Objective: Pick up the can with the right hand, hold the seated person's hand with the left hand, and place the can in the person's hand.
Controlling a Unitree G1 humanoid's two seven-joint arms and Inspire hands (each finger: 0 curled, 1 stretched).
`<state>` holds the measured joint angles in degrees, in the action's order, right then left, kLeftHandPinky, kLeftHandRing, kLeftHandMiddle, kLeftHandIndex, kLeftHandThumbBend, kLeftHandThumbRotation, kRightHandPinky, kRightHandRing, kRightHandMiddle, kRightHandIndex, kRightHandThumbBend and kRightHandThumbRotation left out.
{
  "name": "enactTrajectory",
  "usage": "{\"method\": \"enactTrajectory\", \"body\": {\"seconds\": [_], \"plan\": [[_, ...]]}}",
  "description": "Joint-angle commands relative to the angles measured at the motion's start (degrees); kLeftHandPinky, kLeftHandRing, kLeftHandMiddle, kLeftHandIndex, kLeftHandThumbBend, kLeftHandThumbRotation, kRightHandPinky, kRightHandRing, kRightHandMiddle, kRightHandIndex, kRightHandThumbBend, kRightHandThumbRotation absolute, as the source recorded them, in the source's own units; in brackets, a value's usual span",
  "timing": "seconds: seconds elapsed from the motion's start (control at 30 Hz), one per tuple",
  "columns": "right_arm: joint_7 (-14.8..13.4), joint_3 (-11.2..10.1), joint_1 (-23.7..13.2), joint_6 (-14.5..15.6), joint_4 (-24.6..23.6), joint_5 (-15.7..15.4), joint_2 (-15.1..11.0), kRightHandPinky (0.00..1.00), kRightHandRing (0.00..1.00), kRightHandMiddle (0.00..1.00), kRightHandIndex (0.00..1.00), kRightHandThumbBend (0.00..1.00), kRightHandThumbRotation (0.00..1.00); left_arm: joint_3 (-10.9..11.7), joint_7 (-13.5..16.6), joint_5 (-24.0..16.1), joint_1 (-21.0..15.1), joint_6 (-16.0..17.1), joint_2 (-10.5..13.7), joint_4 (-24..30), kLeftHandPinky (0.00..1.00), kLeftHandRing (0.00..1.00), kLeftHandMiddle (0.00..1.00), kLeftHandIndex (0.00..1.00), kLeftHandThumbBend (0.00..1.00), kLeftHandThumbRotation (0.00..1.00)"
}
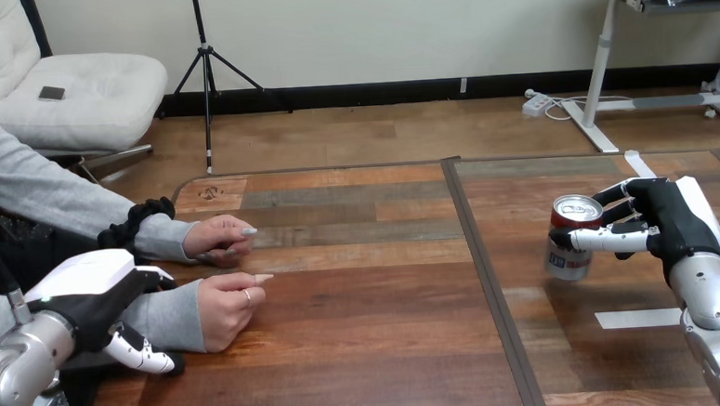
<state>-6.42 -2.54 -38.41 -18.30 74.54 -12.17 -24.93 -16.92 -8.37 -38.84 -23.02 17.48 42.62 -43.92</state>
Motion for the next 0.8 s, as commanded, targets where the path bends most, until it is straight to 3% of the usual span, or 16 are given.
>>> {"method": "enactTrajectory", "body": {"seconds": [0.0, 0.37, 0.77], "plan": [[-0.7, -0.3, -3.6, -1.8, -2.1, 0.6, -0.8, 0.35, 0.39, 0.45, 0.47, 0.77, 0.0, -0.5, -1.3, -0.6, -1.5, -1.0, 2.1, 1.3, 0.62, 0.76, 0.79, 0.78, 1.0, 0.23], [-0.8, -0.3, -3.6, -1.9, -2.1, 0.4, -1.0, 0.35, 0.4, 0.45, 0.47, 0.78, 0.0, -0.1, -3.4, 0.6, -1.7, -1.2, 2.2, 1.4, 0.62, 0.77, 0.8, 0.78, 1.0, 0.21], [-0.9, -0.3, -3.4, -2.5, -2.1, 0.4, -1.1, 0.36, 0.41, 0.45, 0.47, 0.78, 0.0, -0.4, -3.3, 0.2, -1.5, -0.4, 2.5, 1.7, 0.58, 0.72, 0.76, 0.77, 1.0, 0.17]]}}
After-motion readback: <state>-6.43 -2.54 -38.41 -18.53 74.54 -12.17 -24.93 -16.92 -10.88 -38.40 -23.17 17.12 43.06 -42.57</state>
